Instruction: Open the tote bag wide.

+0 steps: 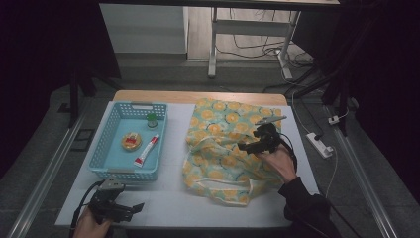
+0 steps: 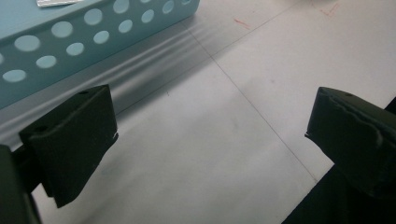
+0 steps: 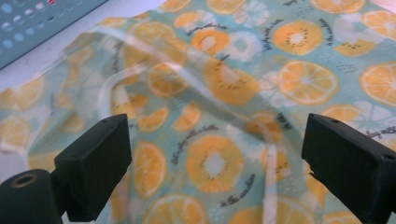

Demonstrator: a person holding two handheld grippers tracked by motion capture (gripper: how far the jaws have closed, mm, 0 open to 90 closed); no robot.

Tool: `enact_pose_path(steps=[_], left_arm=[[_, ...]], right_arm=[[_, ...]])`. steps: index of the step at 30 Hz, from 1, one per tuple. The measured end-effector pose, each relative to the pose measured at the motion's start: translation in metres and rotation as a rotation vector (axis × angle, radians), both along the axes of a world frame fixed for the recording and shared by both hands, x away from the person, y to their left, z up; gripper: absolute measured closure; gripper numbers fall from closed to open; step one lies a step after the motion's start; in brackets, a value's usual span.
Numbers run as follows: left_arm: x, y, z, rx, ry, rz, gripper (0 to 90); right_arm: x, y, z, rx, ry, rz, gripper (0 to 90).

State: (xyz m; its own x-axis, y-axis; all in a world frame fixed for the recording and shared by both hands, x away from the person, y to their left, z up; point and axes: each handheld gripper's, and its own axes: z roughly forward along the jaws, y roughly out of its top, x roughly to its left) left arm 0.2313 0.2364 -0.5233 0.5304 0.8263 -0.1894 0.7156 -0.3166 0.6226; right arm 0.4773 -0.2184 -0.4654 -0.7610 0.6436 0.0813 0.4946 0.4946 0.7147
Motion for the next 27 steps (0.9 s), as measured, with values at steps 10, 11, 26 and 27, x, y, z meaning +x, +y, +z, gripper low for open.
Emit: enact_pose_path(steps=[10,11,26,27], left_arm=[[0.0,0.001,0.0,-0.007,-0.003,-0.002,1.7],[0.0,0.001,0.0,-0.008,-0.003,-0.002,1.7],[0.0,0.001,0.0,-0.011,-0.003,0.002,1.4],[0.0,0.001,0.0,-0.01,-0.003,0.001,1.4]], right_arm=[[-0.02,0.002,-0.006,0.004,0.028,0.044,0.0],[-0.022,0.003,-0.007,0.006,0.027,0.049,0.0],[-0.041,0.025,-0.03,-0.079,0.064,0.123,0.0],[-0.041,0.027,-0.033,-0.099,0.064,0.123,0.0]])
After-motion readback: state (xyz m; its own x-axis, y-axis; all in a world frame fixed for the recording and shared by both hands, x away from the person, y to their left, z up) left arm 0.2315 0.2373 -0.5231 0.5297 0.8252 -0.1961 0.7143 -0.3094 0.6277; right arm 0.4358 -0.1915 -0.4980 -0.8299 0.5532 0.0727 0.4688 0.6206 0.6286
